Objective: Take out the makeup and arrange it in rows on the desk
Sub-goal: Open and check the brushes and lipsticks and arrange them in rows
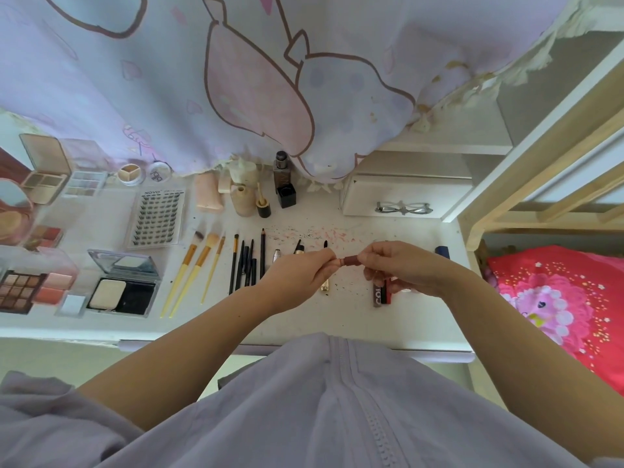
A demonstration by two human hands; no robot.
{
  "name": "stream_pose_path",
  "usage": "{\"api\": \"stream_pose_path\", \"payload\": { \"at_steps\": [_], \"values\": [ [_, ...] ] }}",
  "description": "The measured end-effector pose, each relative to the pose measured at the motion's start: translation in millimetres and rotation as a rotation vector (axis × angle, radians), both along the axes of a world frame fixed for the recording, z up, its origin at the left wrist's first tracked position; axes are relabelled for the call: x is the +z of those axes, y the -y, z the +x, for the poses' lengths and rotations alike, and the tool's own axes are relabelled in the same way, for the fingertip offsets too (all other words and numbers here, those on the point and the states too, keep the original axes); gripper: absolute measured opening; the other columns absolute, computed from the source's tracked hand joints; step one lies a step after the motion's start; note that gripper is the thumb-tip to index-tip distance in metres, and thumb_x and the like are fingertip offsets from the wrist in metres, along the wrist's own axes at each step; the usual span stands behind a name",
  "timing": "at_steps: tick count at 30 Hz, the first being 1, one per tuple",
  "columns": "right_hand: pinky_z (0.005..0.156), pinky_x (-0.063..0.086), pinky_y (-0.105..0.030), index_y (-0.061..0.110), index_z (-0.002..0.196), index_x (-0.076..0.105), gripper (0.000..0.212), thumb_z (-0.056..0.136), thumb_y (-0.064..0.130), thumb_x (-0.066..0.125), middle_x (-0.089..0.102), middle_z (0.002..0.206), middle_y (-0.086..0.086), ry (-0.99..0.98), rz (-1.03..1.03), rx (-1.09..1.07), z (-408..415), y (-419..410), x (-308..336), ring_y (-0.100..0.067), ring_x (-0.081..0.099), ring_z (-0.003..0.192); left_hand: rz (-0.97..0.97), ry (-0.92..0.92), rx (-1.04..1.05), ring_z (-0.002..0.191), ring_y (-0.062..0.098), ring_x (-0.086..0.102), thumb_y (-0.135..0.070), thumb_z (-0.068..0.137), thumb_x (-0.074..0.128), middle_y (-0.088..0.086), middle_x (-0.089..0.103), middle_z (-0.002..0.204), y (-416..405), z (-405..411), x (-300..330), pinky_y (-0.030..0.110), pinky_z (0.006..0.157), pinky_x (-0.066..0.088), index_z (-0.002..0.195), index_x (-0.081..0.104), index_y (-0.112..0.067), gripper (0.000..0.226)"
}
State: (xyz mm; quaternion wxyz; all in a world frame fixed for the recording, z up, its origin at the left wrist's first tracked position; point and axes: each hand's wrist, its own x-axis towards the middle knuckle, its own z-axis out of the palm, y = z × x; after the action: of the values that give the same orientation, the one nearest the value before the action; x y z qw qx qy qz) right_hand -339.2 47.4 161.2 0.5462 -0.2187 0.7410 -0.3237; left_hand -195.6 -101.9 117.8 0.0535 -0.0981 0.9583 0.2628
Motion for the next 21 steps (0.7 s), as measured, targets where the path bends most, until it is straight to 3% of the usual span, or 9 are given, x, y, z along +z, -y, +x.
{"api": "stream_pose_path", "payload": {
  "at_steps": [2, 5, 7, 9, 12, 17, 21],
  "values": [
    [0.046, 0.033, -0.018, 0.008, 0.105, 0.062, 0.034, 0.099, 0.036, 0.043, 0.054, 0.066, 0.001, 0.0, -0.009, -0.015, 0, 2, -1, -0.007, 0.042, 0.051, -0.017, 0.002, -0.004, 0.054, 0.004, 0.041, -0.04, 0.101, 0.028, -0.013, 0.042, 0.066, 1, -1, 1, 0.02, 0.051, 0.031, 0.107, 0.049, -0.019, 0.03],
    [0.046, 0.035, -0.016, 0.009, 0.105, 0.059, 0.019, 0.099, 0.023, 0.047, 0.056, 0.072, 0.0, -0.003, -0.064, -0.03, -1, 3, -1, -0.005, 0.046, 0.053, -0.041, 0.005, -0.007, 0.054, 0.003, 0.04, -0.04, 0.101, 0.028, -0.013, 0.041, 0.066, 2, -2, 2, 0.019, 0.05, 0.028, 0.107, 0.048, -0.02, 0.029],
    [0.049, 0.039, -0.017, 0.013, 0.107, 0.061, 0.019, 0.097, 0.025, 0.052, 0.061, 0.078, 0.002, 0.003, -0.063, -0.035, -3, 4, -1, -0.007, 0.051, 0.062, -0.04, 0.01, -0.002, 0.054, 0.003, 0.04, -0.04, 0.101, 0.028, -0.013, 0.041, 0.066, 3, -3, 3, 0.018, 0.05, 0.026, 0.106, 0.048, -0.02, 0.029],
    [0.048, 0.038, -0.016, 0.012, 0.107, 0.064, 0.028, 0.097, 0.033, 0.048, 0.06, 0.074, 0.003, -0.02, -0.035, -0.03, -4, 5, -1, -0.006, 0.049, 0.058, -0.04, 0.008, -0.006, 0.054, 0.003, 0.04, -0.04, 0.101, 0.028, -0.013, 0.041, 0.066, 4, -3, 2, 0.018, 0.05, 0.026, 0.106, 0.048, -0.02, 0.029],
    [0.048, 0.036, -0.016, 0.008, 0.098, 0.064, 0.025, 0.099, 0.025, 0.047, 0.057, 0.067, 0.004, -0.083, -0.026, 0.002, -9, 5, -1, -0.005, 0.045, 0.053, -0.046, 0.016, -0.019, 0.055, 0.003, 0.04, -0.041, 0.101, 0.027, -0.013, 0.042, 0.067, 6, -5, 0, 0.019, 0.051, 0.027, 0.107, 0.048, -0.02, 0.03],
    [0.055, 0.039, -0.02, 0.012, 0.089, 0.058, 0.013, 0.097, 0.017, 0.05, 0.061, 0.075, 0.002, -0.128, 0.026, 0.012, -28, -6, 2, -0.008, 0.052, 0.064, -0.041, 0.045, -0.014, 0.064, 0.008, 0.048, -0.042, 0.1, 0.026, -0.011, 0.05, 0.077, 16, -3, -5, 0.022, 0.058, 0.038, 0.107, 0.048, -0.022, 0.031],
    [0.058, 0.042, -0.02, 0.008, 0.095, 0.057, 0.01, 0.098, 0.01, 0.047, 0.066, 0.084, -0.004, -0.052, 0.029, -0.105, -42, -24, 3, -0.006, 0.059, 0.064, -0.033, 0.093, 0.082, 0.078, 0.012, 0.053, -0.038, 0.101, 0.028, -0.001, 0.059, 0.095, 40, 8, -17, 0.028, 0.071, 0.047, 0.111, 0.049, -0.019, 0.029]
  ]
}}
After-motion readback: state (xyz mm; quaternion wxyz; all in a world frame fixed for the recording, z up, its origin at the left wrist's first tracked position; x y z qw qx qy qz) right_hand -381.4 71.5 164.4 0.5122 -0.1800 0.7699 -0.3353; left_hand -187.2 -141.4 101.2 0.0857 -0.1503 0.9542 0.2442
